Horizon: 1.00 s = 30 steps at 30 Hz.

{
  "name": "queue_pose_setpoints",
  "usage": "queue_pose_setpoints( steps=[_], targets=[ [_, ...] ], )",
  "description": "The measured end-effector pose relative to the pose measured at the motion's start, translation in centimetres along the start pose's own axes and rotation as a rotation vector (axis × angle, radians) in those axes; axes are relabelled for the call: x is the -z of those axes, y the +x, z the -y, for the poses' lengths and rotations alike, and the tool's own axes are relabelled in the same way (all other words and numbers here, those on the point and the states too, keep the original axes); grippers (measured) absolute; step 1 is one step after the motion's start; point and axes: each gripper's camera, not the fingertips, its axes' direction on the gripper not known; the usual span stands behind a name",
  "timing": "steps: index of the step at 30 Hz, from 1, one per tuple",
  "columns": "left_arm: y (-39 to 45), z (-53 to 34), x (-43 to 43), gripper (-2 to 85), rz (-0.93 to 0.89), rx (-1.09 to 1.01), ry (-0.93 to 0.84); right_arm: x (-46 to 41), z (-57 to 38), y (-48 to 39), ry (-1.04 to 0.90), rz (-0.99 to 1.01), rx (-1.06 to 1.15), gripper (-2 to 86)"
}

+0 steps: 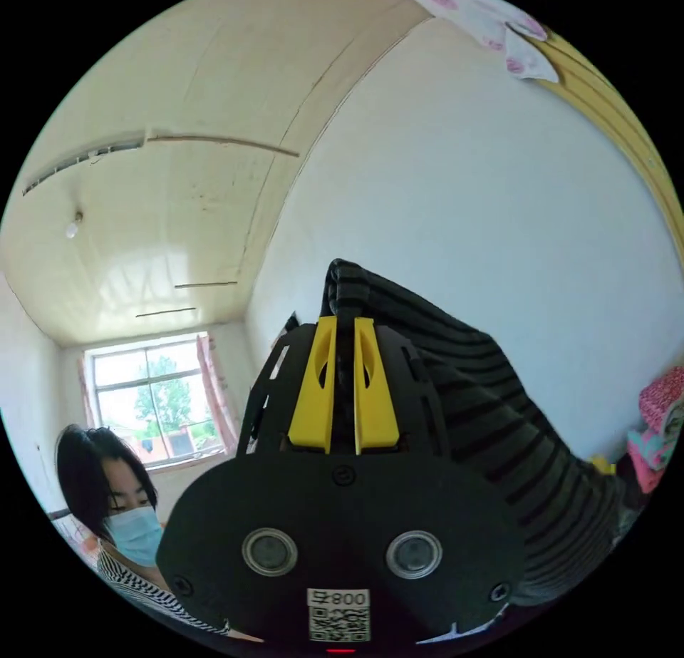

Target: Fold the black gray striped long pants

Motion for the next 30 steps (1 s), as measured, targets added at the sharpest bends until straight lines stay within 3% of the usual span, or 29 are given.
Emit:
queue_pose_setpoints(
  steps=[8,15,23,30],
  targets=[
    [-0.9,-15.6,19.4,10.8,0.149,0.034,0.049,-9.9,-9.4,-5.1,-0.160,0.275,-0.237,2.3],
    [-1.4,-35.8,35.3,5.3,0.377,0.246,0.119,-20.6,-18.5,-10.8,-0.344,0.525,-0.398,2.2],
    [0.9,-49.8,47.2,3.0,0.506,0.380,0.293,-28.2,-19.4,-16.0,-0.443,0.514,-0.430,2.1],
    [5.7,-53.8,57.5,2.5,0.637,0.260,0.436,-28.2,-17.3,-17.5,-0.380,0.437,-0.439,2.1]
  ],
)
